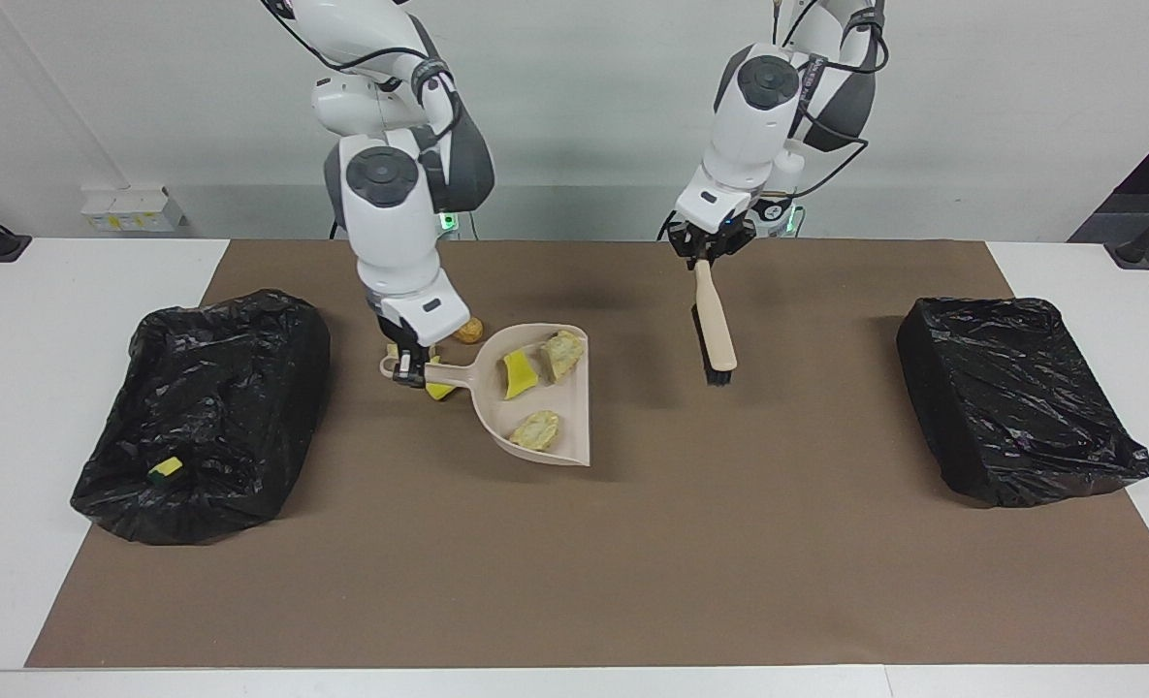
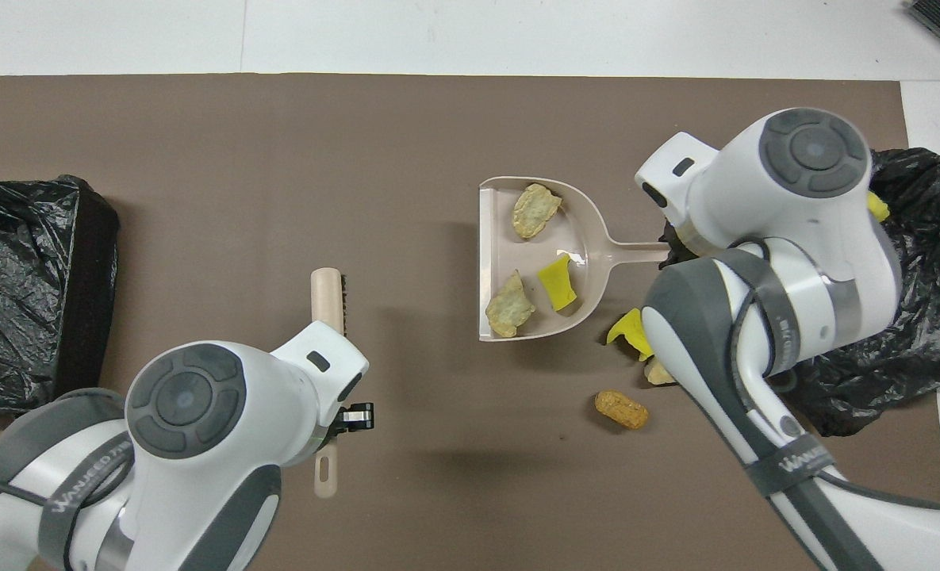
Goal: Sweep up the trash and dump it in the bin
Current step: 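Lift the dustpan with the right gripper toward the bin while the left gripper withdraws, then tip the dustpan with the right gripper to dump pieces into the bin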
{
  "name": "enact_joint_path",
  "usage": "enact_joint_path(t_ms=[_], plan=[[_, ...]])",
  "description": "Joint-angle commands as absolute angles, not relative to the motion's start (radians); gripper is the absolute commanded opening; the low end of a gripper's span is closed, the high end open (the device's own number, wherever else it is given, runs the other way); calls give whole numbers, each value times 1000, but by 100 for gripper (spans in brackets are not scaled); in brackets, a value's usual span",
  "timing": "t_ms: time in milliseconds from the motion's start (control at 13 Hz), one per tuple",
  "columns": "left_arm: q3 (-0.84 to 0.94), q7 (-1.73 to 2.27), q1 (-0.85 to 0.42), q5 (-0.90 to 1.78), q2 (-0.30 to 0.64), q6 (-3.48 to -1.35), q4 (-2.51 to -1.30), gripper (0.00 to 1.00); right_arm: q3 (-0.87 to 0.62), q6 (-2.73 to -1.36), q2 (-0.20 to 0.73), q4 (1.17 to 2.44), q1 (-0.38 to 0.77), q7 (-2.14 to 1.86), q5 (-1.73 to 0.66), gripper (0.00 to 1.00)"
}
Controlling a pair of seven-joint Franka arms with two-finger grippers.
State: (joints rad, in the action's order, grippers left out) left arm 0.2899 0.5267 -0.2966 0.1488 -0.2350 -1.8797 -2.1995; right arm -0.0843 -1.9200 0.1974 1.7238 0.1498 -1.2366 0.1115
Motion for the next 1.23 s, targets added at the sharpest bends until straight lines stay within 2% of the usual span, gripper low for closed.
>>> enact_joint_path(t_ms=[0,154,231,462,770,1002,1156], plan=[[374,621,-291,143,-258,-1969,-2272,0,-95,-1896,164,1715,78,-1292,77,0],[492,742,-290,143,-241,-2133,-2365,0,-95,-1898,161,1715,14,-1345,36,0],[506,783,-298,144,-232,-2173,-2370,0,-94,-1899,161,1715,-1,-1371,-13,0],[632,981,-305,146,-106,-2287,-2345,0,-87,-1895,152,1697,-12,-1414,-37,0],[678,992,-305,126,-84,-2330,-2335,0,-86,-1764,124,1620,-87,-1485,-23,0],[689,988,-310,118,-55,-2350,-2336,0,-83,-1736,117,1614,-181,-1575,11,0],[693,1015,-331,2,33,-2356,-2330,0,-83,-1738,115,1614,-241,-1632,86,0]])
